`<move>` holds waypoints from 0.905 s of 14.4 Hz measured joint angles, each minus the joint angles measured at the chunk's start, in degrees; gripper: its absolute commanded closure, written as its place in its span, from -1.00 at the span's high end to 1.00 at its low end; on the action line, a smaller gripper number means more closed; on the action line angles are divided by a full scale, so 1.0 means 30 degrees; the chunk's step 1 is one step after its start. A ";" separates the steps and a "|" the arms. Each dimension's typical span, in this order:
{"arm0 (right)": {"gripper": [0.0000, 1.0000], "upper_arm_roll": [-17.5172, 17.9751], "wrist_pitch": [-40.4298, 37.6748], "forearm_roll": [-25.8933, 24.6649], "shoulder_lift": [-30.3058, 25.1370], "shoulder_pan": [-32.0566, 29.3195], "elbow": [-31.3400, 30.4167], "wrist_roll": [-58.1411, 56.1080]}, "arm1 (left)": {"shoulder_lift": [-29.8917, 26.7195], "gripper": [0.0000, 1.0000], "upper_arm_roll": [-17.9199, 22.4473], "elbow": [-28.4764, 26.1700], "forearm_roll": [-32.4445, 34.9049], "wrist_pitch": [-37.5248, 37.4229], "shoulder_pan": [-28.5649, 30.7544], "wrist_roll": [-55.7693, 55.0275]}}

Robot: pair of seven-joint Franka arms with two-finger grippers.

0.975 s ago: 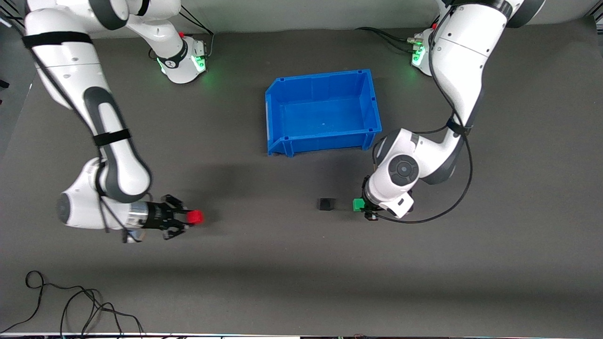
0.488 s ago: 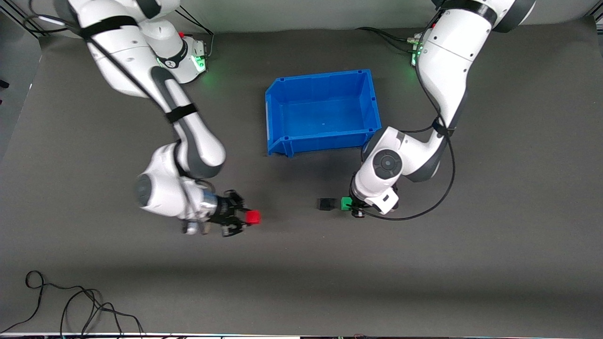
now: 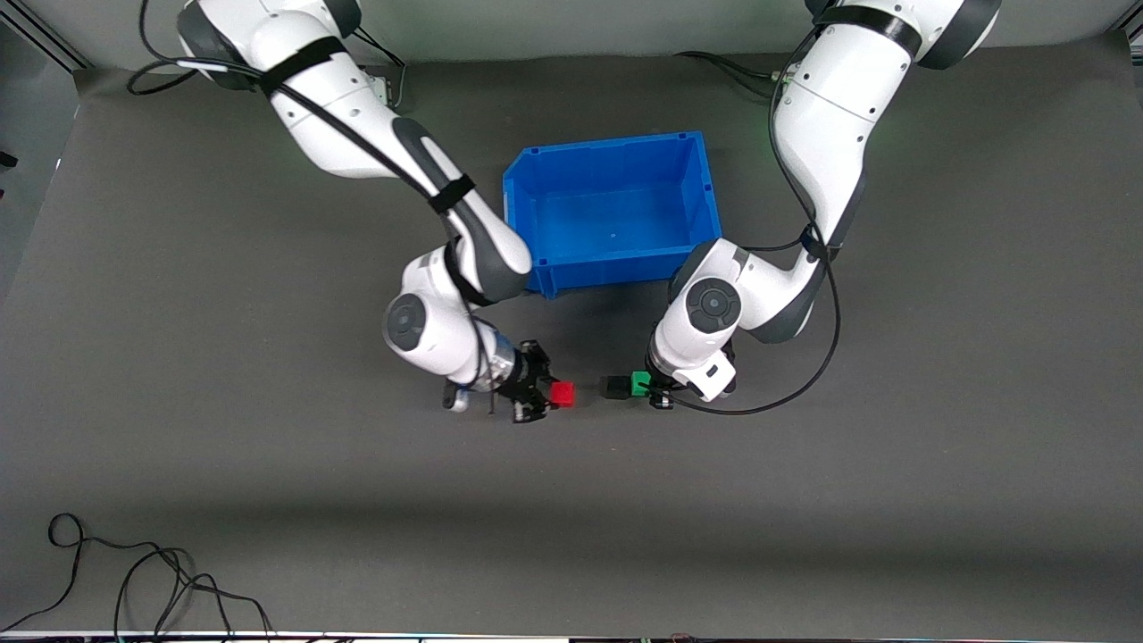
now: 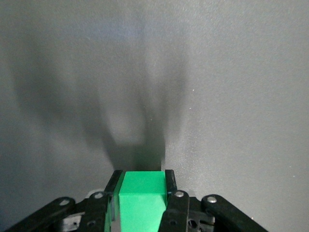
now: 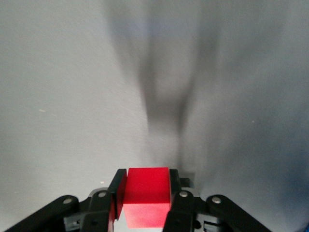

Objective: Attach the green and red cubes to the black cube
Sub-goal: 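Set both cubes against the black cube and open both grippers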

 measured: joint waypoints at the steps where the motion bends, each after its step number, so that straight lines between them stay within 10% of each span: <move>1: -1.00 -0.0005 0.0115 0.0000 0.0269 0.0229 0.0095 0.0123 | 0.0155 -0.90 0.0004 0.0074 0.0000 0.0000 -0.0066 -0.0014; 11: -0.92 -0.0022 0.0811 -0.0001 0.1789 0.1260 0.0990 0.0396 | 0.0745 -0.87 0.0033 0.1020 0.0001 0.0001 -0.0324 -0.0420; 13: -0.61 -0.0119 0.0917 -0.0009 0.1946 0.1355 0.1070 0.0401 | 0.0792 -0.32 0.0077 0.1096 0.0012 -0.0023 -0.0365 -0.0441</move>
